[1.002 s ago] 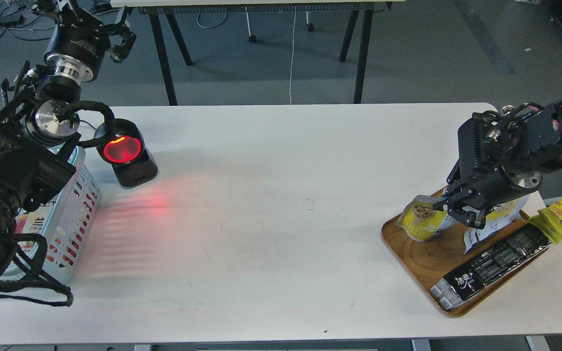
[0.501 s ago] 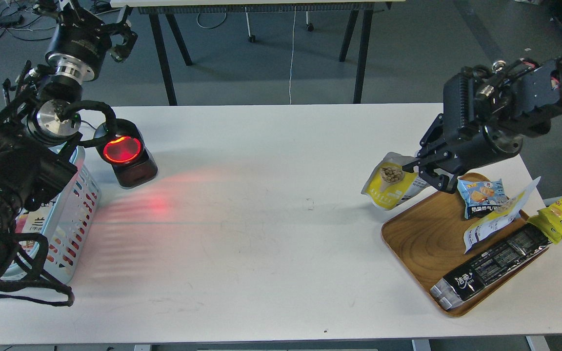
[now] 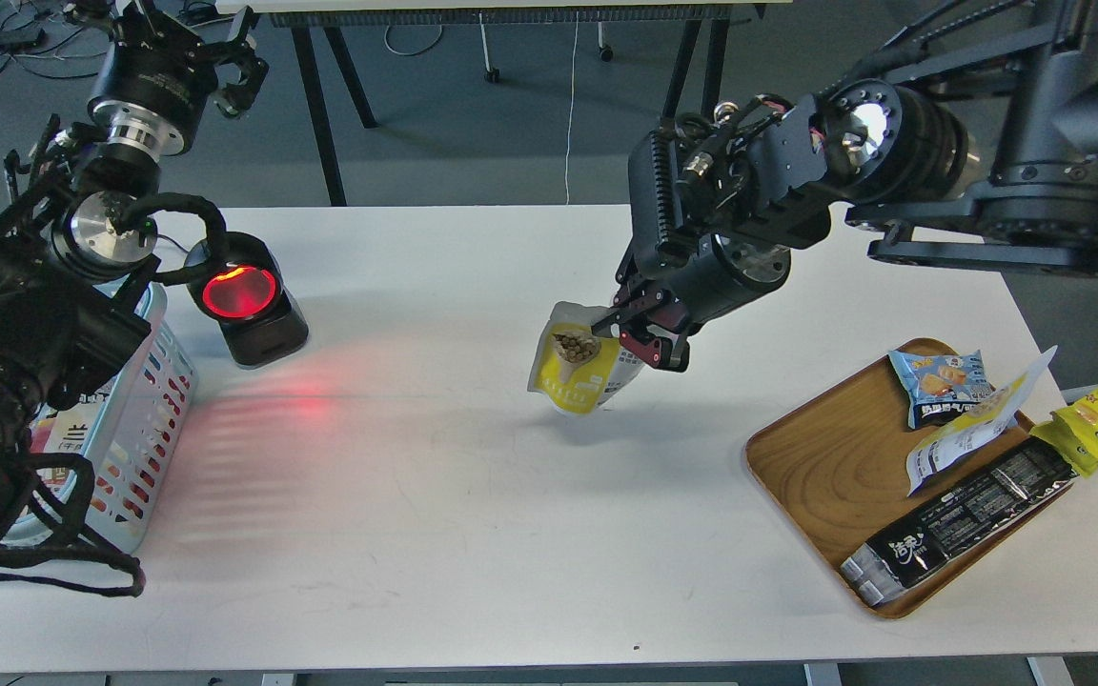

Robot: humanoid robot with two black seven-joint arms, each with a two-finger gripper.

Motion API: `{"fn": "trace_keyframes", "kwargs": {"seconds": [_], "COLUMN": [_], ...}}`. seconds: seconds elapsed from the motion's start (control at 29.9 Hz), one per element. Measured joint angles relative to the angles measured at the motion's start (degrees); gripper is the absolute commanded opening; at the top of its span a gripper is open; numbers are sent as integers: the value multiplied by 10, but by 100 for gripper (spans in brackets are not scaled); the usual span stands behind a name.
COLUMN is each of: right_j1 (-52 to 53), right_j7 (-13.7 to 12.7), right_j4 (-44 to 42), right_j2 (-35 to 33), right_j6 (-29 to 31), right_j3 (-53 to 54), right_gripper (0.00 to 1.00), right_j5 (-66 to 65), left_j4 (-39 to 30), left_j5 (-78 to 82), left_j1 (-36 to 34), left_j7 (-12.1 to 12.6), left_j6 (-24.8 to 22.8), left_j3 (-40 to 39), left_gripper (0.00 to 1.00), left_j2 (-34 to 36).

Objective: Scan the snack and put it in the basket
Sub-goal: 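Carry the bag toward the scanner and set it upright on the table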

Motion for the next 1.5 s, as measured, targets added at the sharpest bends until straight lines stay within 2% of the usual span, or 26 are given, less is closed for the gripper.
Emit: {"fn": "trace_keyframes", "kwargs": {"seconds": [0.73, 1.04, 1.17, 1.5], "right_j1": [-70, -72, -74, -72], "right_j7": [0, 0, 0, 0], "right_j4": [-90, -97, -105, -106], "right_j2": [118, 131, 131, 128], "right_j6": [0, 0, 0, 0], "right_j3": [23, 23, 22, 22], "right_gripper": [1, 3, 6, 33], "right_j5": [-2, -3, -3, -2], "left_j4": [0, 0, 0, 0], "left_j5": [0, 0, 0, 0], "left_j1": [-5, -2, -2, -1], "left_j7": [1, 1, 1, 1], "left_j6": [0, 0, 0, 0], "left_j3": [1, 1, 1, 1], "left_gripper": [100, 100, 100, 100], "left_j2": [2, 3, 4, 4]}}
